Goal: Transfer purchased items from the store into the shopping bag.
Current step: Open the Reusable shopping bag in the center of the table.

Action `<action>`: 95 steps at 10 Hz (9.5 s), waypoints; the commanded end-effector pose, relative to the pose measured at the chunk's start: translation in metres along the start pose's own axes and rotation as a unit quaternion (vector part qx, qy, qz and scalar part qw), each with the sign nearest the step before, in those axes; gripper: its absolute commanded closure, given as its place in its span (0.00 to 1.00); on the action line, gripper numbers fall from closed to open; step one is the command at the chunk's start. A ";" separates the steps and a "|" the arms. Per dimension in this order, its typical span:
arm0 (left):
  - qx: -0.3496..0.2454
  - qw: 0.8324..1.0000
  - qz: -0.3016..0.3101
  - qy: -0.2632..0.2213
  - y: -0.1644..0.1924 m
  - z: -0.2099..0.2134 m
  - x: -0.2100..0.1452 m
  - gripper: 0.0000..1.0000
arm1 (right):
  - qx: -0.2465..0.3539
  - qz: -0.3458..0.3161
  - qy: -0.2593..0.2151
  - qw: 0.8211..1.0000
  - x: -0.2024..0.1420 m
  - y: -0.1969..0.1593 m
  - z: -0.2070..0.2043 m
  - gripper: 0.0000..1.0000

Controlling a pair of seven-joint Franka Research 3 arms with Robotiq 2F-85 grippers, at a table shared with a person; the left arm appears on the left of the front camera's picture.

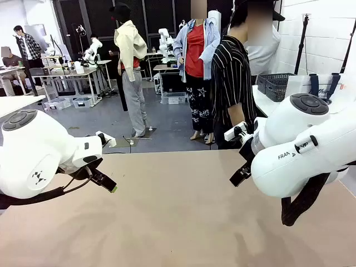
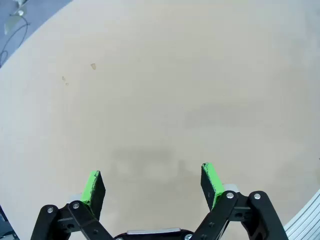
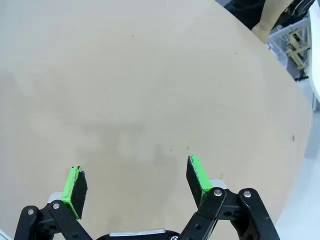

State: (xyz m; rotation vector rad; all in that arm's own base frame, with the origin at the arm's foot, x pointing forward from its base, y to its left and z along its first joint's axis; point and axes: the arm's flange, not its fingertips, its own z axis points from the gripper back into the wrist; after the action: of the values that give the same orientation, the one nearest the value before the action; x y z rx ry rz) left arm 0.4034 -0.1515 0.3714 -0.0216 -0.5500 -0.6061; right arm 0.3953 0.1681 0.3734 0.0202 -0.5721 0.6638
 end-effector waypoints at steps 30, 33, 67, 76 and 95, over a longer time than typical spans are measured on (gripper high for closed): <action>0.149 0.931 0.328 -0.058 0.226 0.182 -0.111 0.00 | -0.166 -0.337 0.002 0.927 -0.170 -0.263 0.088 0.00; 0.149 0.931 0.328 -0.058 0.226 0.182 -0.111 0.00 | -0.166 -0.337 0.002 0.927 -0.170 -0.263 0.088 0.00; 0.149 0.931 0.328 -0.058 0.226 0.182 -0.111 0.00 | -0.166 -0.337 0.002 0.927 -0.170 -0.263 0.088 0.00; 0.149 0.931 0.328 -0.058 0.226 0.182 -0.111 0.00 | -0.166 -0.337 0.002 0.927 -0.170 -0.263 0.088 0.00; -0.005 0.991 0.029 -0.130 0.081 0.142 0.211 0.00 | -0.010 -0.137 -0.058 0.989 0.070 -0.071 0.218 0.00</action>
State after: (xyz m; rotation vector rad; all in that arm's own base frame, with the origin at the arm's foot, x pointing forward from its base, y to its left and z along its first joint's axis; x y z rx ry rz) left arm 0.5207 -0.1718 0.6117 -0.1238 -0.8025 -0.5526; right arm 0.3719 0.1027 0.6093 0.1131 -0.6858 0.3758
